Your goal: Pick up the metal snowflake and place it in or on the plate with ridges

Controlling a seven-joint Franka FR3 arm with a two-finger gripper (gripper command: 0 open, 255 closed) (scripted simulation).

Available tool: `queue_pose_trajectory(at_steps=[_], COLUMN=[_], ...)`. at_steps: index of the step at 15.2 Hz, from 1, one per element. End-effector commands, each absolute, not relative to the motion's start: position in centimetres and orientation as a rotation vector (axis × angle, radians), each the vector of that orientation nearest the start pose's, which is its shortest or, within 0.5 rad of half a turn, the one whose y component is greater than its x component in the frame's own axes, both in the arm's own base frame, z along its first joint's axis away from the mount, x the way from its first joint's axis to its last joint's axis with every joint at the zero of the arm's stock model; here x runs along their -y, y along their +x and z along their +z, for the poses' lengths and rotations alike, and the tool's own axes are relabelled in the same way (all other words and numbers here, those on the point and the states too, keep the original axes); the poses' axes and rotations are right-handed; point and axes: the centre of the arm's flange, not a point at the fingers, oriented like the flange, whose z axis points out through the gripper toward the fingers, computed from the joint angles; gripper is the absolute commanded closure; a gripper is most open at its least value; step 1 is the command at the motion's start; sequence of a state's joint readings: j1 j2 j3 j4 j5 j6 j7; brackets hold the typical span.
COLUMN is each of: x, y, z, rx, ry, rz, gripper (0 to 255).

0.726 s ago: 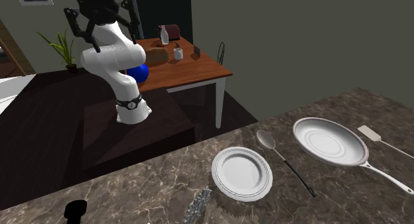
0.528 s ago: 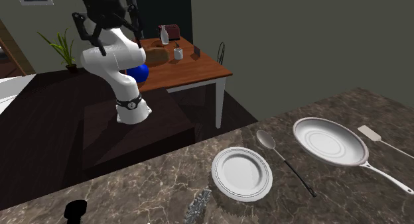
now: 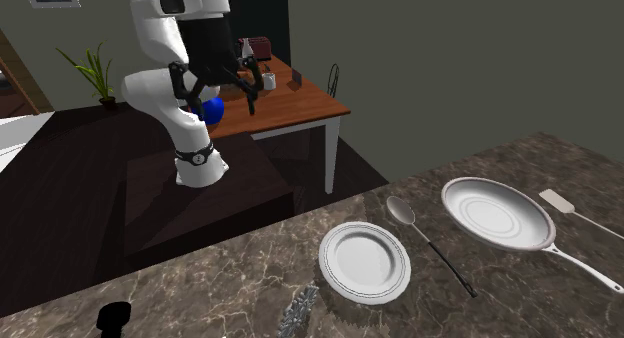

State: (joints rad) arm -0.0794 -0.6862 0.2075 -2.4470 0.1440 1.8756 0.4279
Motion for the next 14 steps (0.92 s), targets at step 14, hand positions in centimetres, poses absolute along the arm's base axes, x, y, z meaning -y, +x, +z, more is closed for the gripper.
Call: queue_pose_trajectory(at_steps=[14], x=[-14.0], y=[48.9], z=[40.8], rx=[-1.334], ry=[-2.920], rz=[-0.368], gripper=[0])
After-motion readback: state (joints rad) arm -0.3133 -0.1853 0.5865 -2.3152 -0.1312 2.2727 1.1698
